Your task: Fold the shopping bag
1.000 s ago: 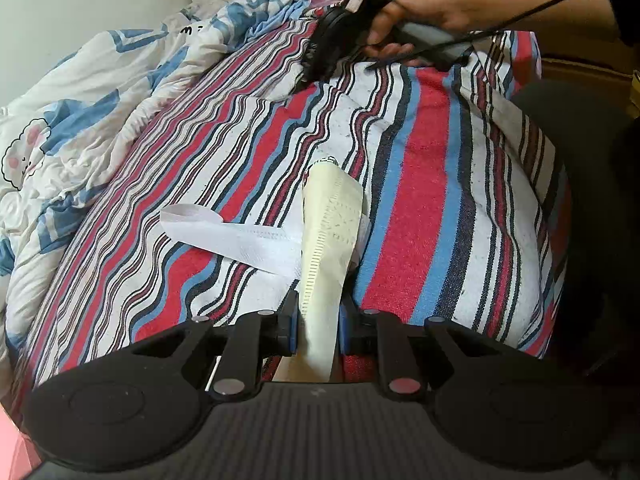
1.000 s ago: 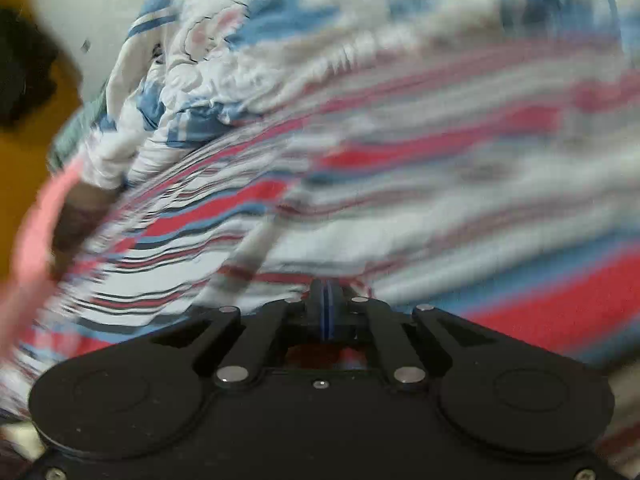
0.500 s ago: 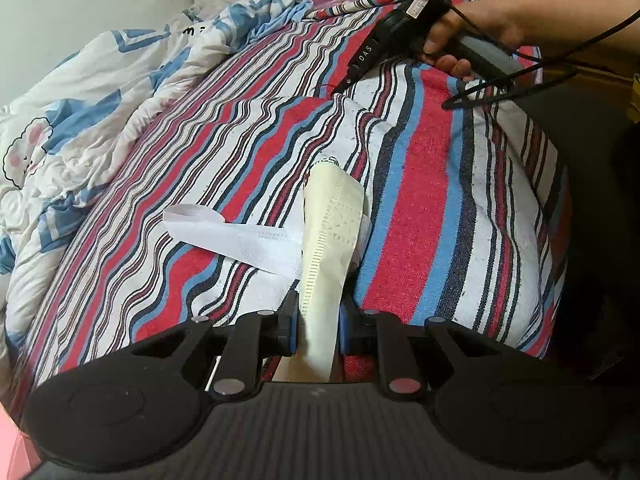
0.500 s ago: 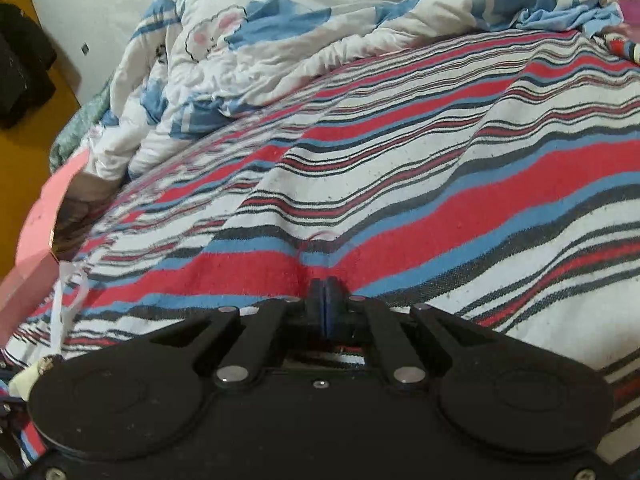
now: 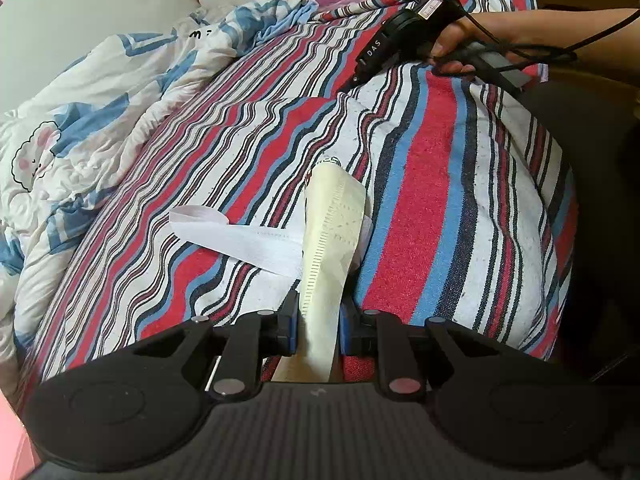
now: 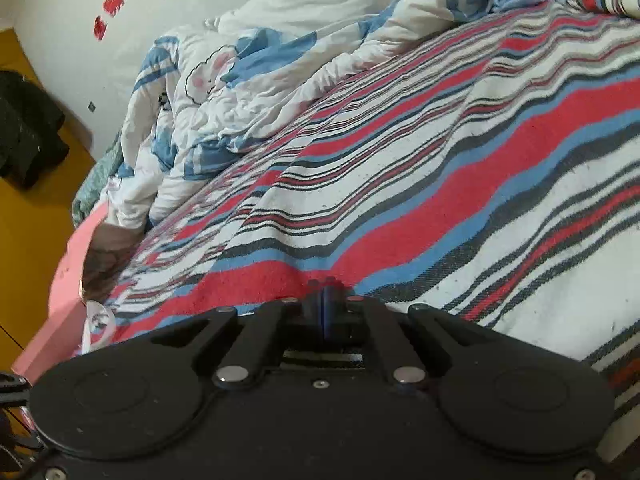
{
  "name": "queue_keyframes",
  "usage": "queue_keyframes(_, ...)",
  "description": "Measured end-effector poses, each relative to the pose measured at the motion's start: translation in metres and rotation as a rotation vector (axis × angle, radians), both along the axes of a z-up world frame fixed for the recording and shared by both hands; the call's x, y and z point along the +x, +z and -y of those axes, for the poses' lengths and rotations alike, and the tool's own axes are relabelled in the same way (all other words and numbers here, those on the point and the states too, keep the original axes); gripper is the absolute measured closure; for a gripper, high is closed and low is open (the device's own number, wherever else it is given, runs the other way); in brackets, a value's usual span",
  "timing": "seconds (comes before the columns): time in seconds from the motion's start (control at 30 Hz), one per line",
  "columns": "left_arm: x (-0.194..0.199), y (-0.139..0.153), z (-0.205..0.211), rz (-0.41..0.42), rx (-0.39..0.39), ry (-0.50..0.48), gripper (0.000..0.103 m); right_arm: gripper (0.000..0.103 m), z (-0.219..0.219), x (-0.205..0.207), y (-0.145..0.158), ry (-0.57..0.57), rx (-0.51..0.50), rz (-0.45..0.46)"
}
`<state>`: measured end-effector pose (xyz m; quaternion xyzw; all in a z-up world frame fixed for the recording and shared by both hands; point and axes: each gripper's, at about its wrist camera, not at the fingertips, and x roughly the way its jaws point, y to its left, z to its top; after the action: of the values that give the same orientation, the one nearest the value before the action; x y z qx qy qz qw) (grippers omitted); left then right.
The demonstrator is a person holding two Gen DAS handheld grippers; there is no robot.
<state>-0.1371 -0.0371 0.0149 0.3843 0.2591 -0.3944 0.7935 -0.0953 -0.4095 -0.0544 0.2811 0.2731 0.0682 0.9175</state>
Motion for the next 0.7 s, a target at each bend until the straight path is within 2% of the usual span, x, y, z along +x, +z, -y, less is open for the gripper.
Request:
queue_keyframes(0.13, -0.001, -0.001, 0.000, 0.012, 0.001, -0.002, 0.085, 0.103, 0.009, -0.007, -0.004, -0.008, 0.080, 0.037)
queue_keyframes(0.3, -0.002, -0.001, 0.001, 0.018, 0.001, -0.003, 0.085, 0.103, 0.013, -0.011, -0.006, 0.007, 0.123, 0.083)
queue_keyframes(0.7, -0.003, -0.002, 0.001, 0.031, 0.002, 0.001, 0.085, 0.103, 0.012, -0.025, 0.002, 0.000, 0.128, 0.205)
